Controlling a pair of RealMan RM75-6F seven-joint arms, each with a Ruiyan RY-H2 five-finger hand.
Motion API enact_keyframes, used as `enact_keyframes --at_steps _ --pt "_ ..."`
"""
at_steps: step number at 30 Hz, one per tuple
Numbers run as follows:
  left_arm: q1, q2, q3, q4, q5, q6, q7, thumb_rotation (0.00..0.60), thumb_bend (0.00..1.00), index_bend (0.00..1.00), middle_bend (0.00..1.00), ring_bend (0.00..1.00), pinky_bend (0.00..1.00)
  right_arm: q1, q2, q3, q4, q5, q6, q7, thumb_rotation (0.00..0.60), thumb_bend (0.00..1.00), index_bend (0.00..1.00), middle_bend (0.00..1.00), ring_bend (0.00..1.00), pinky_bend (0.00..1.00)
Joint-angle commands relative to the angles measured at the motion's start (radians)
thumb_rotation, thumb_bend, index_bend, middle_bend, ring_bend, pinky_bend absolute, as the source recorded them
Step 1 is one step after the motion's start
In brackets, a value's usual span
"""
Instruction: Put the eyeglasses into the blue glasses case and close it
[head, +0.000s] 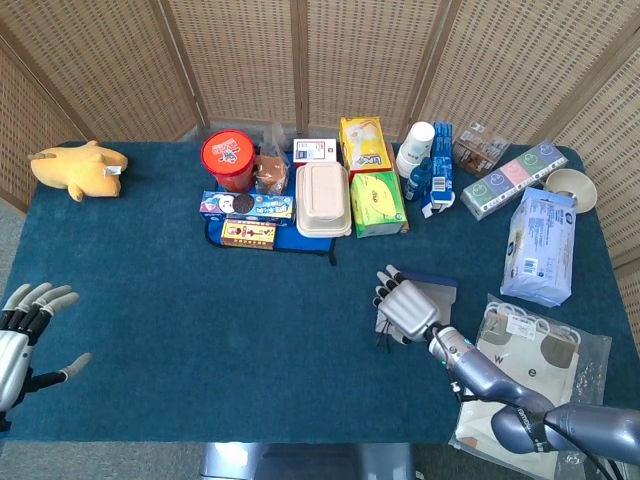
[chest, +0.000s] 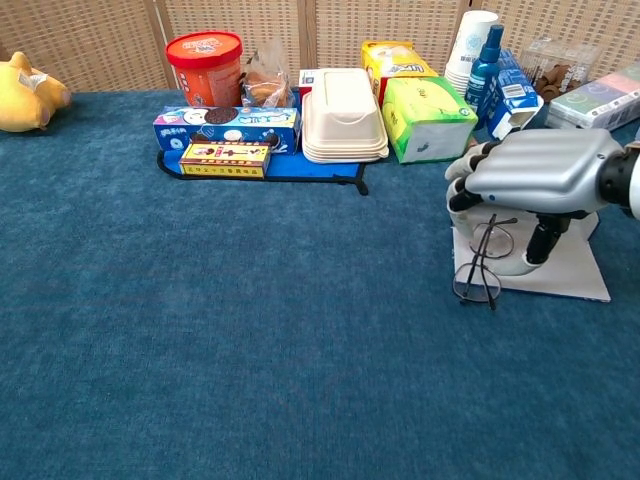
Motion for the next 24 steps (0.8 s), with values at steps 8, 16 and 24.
enact_keyframes --at_steps 8,16,24 --pt "-0.006 -0.001 -0.001 -0.004 0.007 -0.003 0.003 0.6 0.13 0.19 0.18 0.11 0.0 -0.009 0.029 -0.009 -0.029 0.026 0.014 -0.022 0.486 0.27 0.38 0.27 0.11 0.12" --pt "-0.007 -0.001 0.0 -0.009 0.009 -0.001 0.008 0.6 0.13 0.19 0.18 0.11 0.0 -0.012 0.02 -0.013 0.002 0.006 0.0 0.014 0.49 0.28 0.37 0.27 0.11 0.12" --pt "-0.004 0.002 0.0 -0.013 0.012 0.008 0.011 0.6 0.13 0.19 0.18 0.11 0.0 -0.007 0.008 -0.01 0.031 -0.015 -0.021 0.048 0.495 0.28 0.37 0.27 0.11 0.12"
